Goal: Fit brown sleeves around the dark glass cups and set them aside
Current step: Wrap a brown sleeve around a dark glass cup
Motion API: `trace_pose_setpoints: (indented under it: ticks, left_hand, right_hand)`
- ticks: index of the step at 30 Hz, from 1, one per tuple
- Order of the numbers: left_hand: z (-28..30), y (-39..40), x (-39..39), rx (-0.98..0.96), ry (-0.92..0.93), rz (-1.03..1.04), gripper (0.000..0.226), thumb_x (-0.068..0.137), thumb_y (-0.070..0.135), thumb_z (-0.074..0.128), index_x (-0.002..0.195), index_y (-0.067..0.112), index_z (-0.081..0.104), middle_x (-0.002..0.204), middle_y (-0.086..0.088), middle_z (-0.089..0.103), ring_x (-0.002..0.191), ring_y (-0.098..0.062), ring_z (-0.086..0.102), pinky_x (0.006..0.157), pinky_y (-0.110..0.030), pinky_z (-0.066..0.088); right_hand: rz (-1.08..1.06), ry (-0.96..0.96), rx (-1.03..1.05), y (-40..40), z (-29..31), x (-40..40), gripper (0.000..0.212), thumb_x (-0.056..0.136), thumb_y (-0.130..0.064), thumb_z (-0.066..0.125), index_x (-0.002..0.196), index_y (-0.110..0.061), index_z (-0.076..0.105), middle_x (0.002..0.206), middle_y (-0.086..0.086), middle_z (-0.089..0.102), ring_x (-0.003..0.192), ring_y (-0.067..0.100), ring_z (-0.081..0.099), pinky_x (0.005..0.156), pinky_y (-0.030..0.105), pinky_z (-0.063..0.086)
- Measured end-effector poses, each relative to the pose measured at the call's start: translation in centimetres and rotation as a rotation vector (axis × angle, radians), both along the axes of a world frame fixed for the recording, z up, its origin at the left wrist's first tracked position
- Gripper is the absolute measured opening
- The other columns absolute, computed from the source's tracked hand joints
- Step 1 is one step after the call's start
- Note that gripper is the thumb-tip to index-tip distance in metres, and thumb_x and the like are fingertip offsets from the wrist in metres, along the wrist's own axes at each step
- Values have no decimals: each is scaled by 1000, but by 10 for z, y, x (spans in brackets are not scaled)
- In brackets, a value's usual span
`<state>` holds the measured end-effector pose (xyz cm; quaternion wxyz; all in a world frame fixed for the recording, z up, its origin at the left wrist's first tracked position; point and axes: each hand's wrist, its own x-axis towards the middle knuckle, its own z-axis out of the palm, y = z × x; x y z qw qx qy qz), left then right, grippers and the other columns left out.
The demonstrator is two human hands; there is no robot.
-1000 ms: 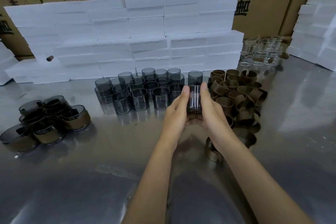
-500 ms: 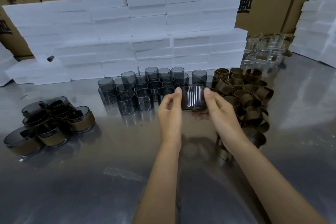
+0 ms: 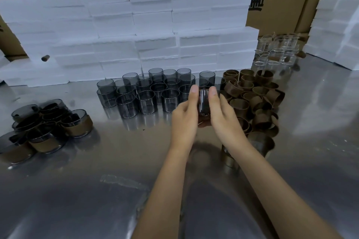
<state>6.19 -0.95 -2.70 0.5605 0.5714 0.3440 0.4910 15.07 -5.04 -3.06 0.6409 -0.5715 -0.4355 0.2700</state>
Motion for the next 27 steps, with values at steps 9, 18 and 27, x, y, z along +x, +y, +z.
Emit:
trace_pose_setpoints:
  ticks: [9, 18, 27]
  left_hand:
    - [-5, 4, 2, 125, -31, 279, 23, 103, 37, 58, 93, 18, 65, 79, 7, 68, 70, -2, 61, 69, -21, 49]
    - [8, -6, 1, -35, -21, 78, 59, 77, 70, 70, 112, 23, 75, 105, 9, 77, 104, -5, 69, 99, -35, 53]
    - [8, -2, 1, -156, -151, -146, 57, 71, 69, 62, 97, 21, 80, 96, -3, 78, 88, -17, 71, 89, -40, 51]
  right_hand:
    - [-49, 6, 5, 0, 0, 8, 35, 110, -39, 35, 120, -29, 67, 111, 3, 74, 105, 21, 72, 89, 43, 61]
    - [-60, 181, 30, -7, 9, 14, 23, 95, -37, 68, 112, -23, 74, 103, -6, 78, 100, 9, 73, 85, 34, 61]
    - [265, 505, -92, -5, 16, 5, 80, 77, -70, 61, 124, -6, 65, 101, 20, 77, 82, 27, 73, 75, 33, 62]
